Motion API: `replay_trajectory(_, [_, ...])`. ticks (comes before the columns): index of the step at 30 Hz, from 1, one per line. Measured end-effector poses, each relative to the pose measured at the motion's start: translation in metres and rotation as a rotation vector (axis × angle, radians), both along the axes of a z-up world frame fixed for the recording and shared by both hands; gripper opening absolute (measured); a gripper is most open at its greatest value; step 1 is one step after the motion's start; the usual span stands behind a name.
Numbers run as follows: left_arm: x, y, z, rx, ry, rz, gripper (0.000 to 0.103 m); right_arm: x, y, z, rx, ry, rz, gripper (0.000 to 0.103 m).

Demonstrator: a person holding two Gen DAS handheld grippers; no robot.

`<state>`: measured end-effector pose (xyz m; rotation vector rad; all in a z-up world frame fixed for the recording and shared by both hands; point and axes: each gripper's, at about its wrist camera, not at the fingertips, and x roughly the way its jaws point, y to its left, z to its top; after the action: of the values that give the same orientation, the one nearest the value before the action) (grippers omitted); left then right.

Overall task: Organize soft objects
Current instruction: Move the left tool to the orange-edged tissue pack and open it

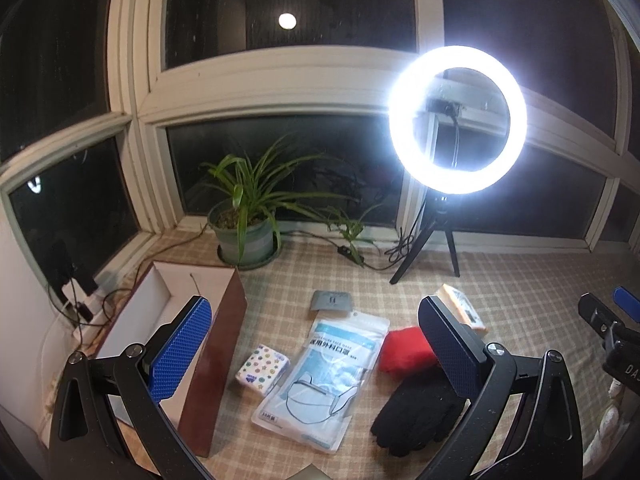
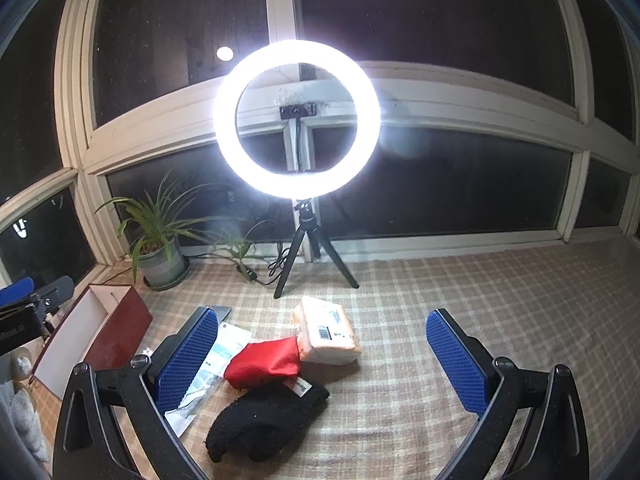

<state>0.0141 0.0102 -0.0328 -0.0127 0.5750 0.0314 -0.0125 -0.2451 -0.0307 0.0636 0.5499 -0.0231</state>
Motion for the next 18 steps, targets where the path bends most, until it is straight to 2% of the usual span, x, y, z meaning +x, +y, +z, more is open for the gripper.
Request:
replay_trajectory(5, [0.008, 0.005, -0.016, -0.016, 0.053, -0.003, 0.103, 0.007, -0.004, -0.010, 0.021, 0.052, 0.029, 0.103])
replay_trajectory(9, [0.022, 0.007, -0.035, -0.068, 0.137, -0.018, 0.103, 0.016, -0.013, -0.021, 0.053, 0.102, 0.030, 0.103])
replay_trajectory(18, [0.043, 0.008, -0.076, -0.173, 0.302, -0.061, 0.103, 0.040, -0.040, -0.064, 0.199, 0.260, 0.023, 0.103])
